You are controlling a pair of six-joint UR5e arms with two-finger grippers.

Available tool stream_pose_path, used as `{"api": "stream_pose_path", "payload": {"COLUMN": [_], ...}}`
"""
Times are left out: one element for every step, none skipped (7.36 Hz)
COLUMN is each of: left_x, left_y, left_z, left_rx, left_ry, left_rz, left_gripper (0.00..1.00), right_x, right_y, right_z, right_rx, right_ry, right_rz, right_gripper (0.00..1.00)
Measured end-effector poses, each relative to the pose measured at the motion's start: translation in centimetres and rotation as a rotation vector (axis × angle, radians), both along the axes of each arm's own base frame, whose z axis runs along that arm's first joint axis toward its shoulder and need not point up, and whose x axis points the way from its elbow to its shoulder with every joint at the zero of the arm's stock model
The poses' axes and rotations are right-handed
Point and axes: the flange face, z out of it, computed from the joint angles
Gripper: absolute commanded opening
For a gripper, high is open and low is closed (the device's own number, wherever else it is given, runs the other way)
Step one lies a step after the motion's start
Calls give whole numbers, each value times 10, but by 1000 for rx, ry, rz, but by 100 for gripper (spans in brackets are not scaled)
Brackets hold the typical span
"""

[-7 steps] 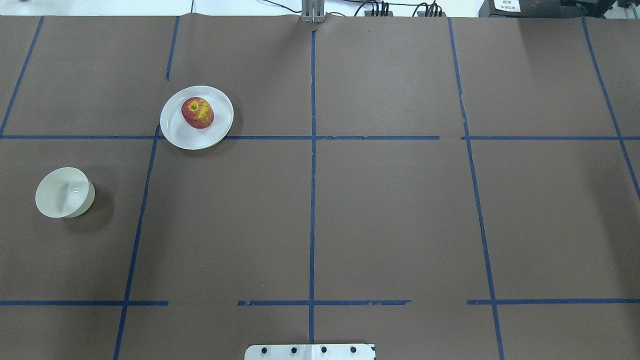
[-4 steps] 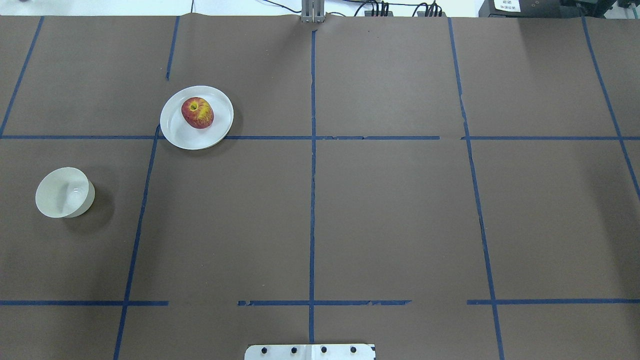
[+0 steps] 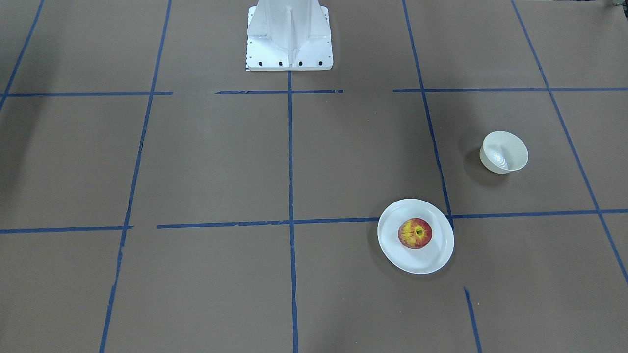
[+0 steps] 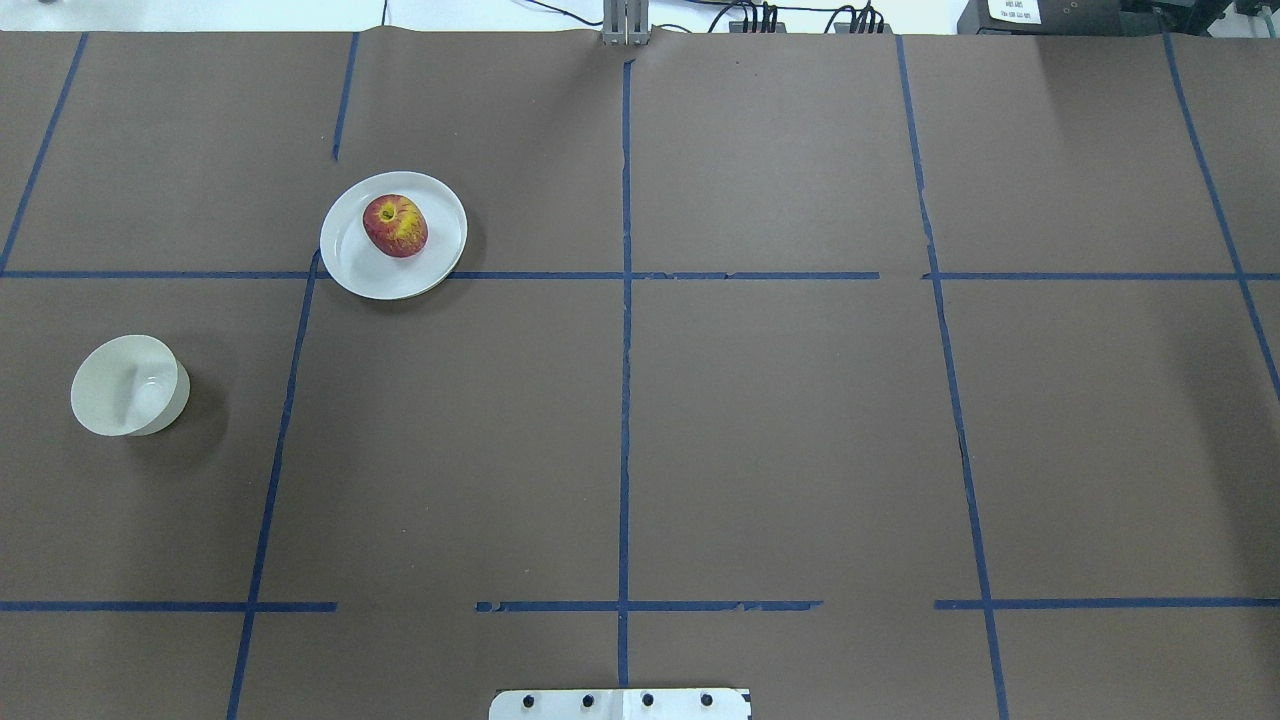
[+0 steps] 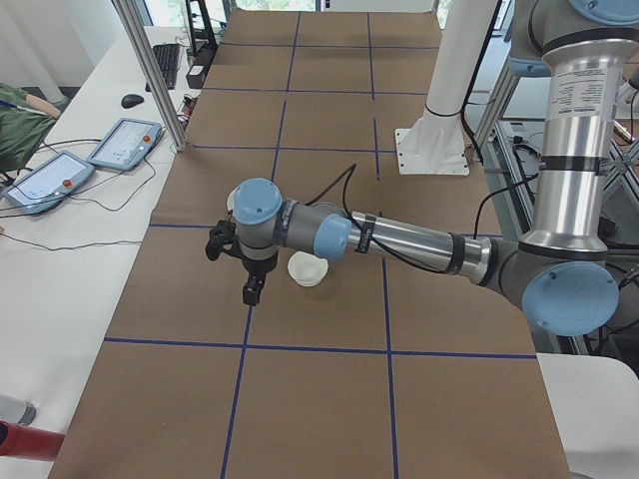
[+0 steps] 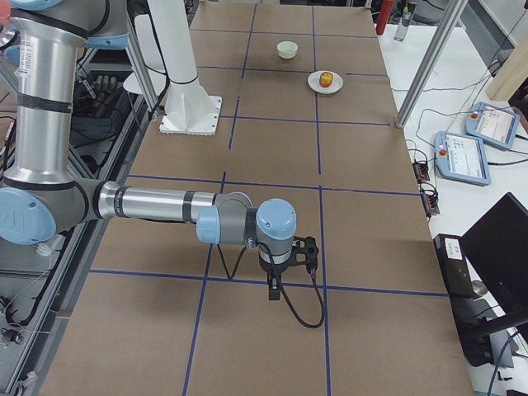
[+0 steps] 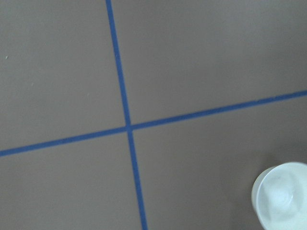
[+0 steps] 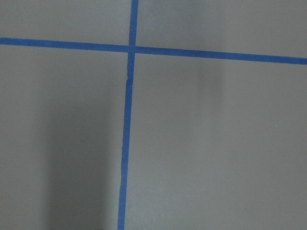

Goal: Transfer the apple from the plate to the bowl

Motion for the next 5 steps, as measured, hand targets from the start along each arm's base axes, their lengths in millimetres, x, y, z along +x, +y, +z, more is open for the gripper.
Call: {"api": "stream_pose_path", "payload": {"left_x": [40,89,143,190,233], "left_y": [-29,-53,-68,-81,-93], "left_z": [-36,-72,-105,-132,-154], "left_rx": [-20,-48,-78,-113,-152], "left_ry": [21,28,18,17,32], "left_rz": [-11,-26,-51,-80,-104], "left_gripper": [100,100,100,100,100], "right_x": [0,0,1,1,0], "right_y": [0,0,0,0,0], "right_z": [0,0,0,0,0], "right_rx": [0,0,0,0,0], "right_ry": [0,0,1,0,0], "right_rz": [0,1,1,1,1], "right_gripper": [100,100,100,100,100]}}
